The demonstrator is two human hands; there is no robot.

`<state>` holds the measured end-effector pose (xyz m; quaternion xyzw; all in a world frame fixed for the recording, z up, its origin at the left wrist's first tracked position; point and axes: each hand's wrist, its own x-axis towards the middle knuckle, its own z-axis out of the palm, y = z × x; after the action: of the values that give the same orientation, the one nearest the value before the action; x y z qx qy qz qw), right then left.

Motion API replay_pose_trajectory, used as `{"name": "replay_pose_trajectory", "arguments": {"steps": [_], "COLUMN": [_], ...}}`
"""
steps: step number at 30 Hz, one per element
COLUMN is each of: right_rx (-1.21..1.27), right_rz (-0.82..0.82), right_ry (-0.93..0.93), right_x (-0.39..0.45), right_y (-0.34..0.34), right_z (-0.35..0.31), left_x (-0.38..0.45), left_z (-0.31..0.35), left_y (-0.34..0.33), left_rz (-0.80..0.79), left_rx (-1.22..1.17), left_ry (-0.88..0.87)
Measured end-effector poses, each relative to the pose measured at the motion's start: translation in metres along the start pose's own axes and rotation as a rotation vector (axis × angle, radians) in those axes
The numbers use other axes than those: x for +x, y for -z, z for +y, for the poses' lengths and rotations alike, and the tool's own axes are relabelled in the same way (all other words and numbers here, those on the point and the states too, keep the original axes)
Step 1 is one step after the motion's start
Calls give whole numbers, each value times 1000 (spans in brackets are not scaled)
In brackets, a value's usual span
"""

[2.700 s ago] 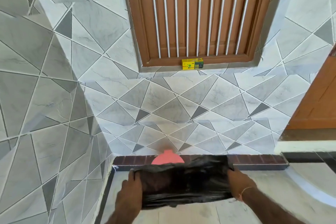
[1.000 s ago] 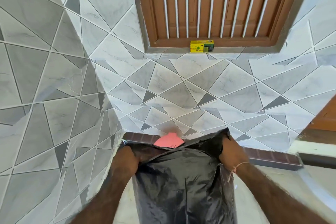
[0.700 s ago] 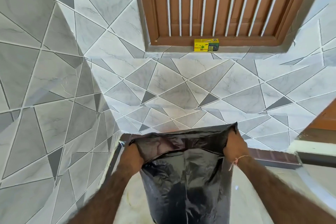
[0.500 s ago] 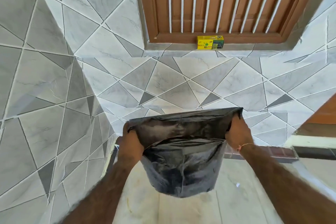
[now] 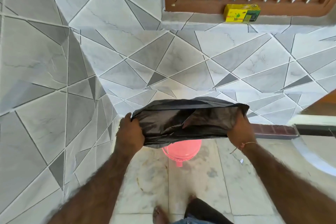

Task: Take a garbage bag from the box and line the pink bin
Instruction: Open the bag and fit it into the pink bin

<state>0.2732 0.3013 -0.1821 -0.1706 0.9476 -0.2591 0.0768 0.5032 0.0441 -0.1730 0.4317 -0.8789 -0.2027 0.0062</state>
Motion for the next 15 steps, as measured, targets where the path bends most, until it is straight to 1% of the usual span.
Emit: {"name": "replay_pose_trajectory", "arguments": {"steps": [2,6,9,11,15], "right_rx": [-37,-118,-52,-10,10], "right_rz": [1,12,21,15,81], "right_ry": [-2,1,26,1,-4], "right_x": [4,7,11,12,12], "right_y": [-2,-9,-16,-23,-34], "right_z": [-7,-20,-28,-29,-32], "left_x": [1,6,8,8,6], "left_z": [-4,-7,-8,-9,-3], "left_y": [1,5,10,9,2], "left_rz": [13,29,47,53,93], "left_rx": [17,-42,-47,-25,69], "left_ry": [-9,65,120,146,123]}}
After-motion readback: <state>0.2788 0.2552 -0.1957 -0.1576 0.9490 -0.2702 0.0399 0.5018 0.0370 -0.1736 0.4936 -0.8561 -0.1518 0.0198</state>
